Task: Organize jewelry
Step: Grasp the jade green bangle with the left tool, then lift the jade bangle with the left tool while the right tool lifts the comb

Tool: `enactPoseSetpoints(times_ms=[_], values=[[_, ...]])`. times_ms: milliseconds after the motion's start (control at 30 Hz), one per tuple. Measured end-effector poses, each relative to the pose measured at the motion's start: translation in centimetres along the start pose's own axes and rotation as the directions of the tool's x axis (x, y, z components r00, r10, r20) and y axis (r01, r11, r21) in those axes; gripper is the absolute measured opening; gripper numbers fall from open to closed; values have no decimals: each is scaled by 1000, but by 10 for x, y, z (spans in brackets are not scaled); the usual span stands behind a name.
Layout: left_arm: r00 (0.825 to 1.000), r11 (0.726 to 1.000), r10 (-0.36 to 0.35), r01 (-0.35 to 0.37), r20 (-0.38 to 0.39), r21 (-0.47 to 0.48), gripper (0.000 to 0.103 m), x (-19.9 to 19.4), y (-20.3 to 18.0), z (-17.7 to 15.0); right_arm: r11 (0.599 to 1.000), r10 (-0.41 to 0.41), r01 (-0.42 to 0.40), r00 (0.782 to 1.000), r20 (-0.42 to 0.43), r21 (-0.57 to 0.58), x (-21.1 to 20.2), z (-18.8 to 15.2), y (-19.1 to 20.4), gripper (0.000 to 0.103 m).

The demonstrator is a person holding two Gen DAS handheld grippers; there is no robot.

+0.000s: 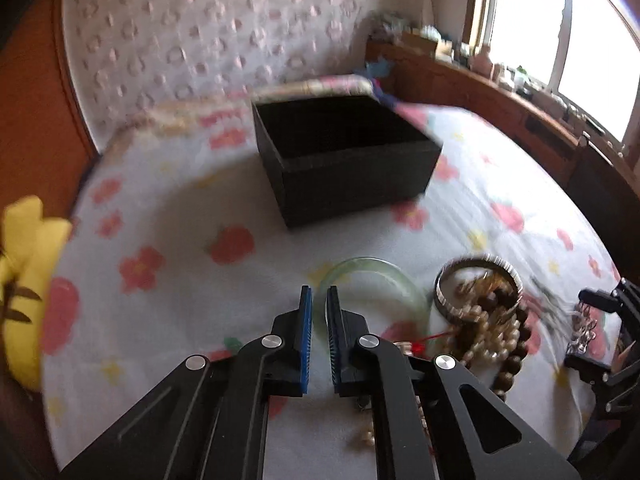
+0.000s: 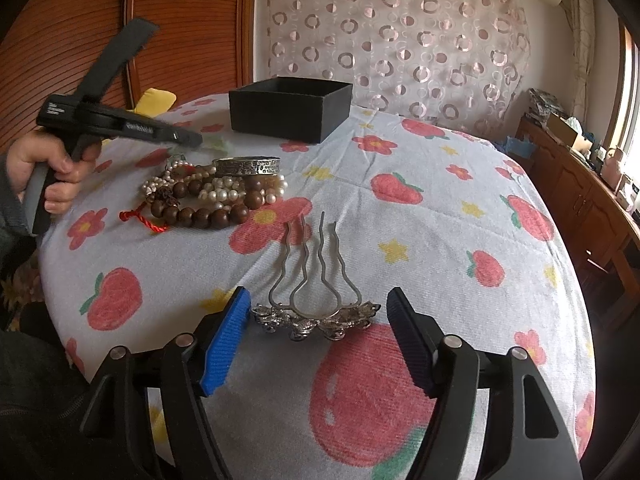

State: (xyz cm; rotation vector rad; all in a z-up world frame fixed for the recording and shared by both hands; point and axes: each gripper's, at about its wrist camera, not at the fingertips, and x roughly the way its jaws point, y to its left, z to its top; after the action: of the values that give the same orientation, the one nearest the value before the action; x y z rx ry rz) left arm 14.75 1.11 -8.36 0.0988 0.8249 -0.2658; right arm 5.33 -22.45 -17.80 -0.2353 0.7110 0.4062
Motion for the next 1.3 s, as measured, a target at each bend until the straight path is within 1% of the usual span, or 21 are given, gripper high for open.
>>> enactPoseSetpoints(times_ms=[67, 167, 233, 300, 367, 567, 600, 667, 767, 933, 1133, 1300], values=[[999, 1000, 6, -6, 44, 4, 6, -15, -2, 5, 1000, 1, -1, 1000, 1, 1, 1, 0, -1, 73], [997, 1000, 10, -10, 78, 7, 6, -29, -3, 12, 1000, 0, 0, 1000, 1, -2, 1, -1, -2, 73], [993, 1000, 18, -19, 115, 6, 6, -43, -4, 18, 1000, 0, 0, 1000, 1, -2, 2, -1, -2, 73], [988, 1000, 22, -24, 155, 10, 6, -58, -6, 23, 1000, 0, 0, 1000, 1, -2, 2, -1, -2, 73], [981, 1000, 11, -14, 193, 16, 7, -74, -9, 28, 1000, 0, 0, 1000, 0, -4, 2, 0, -2, 73], [966, 999, -7, -3, 259, 35, 7, -104, -19, 44, 1000, 3, -3, 1000, 0, -6, 3, -1, -2, 73], [964, 999, -6, -4, 265, 36, 7, -105, -20, 46, 1000, 6, -6, 1000, -3, -6, 4, 0, -3, 73], [962, 999, -8, -3, 275, 38, 7, -109, -22, 51, 1000, 27, -27, 1000, -7, -5, 4, 1, -4, 68], [960, 999, -10, 1, 278, 34, 7, -108, -23, 53, 999, 31, -31, 1000, -5, -7, 3, 0, -4, 67], [965, 999, -19, 10, 260, 35, 7, -105, -25, 52, 999, 38, -38, 999, 1, -1, 0, 1, -3, 67], [970, 1000, -25, 21, 243, 20, 7, -93, -23, 50, 999, 33, -32, 998, 49, -17, -14, 13, -2, 67], [970, 1000, -11, 9, 242, 10, 7, -82, -19, 56, 999, 14, -11, 996, 86, -36, -20, 29, -6, 67]])
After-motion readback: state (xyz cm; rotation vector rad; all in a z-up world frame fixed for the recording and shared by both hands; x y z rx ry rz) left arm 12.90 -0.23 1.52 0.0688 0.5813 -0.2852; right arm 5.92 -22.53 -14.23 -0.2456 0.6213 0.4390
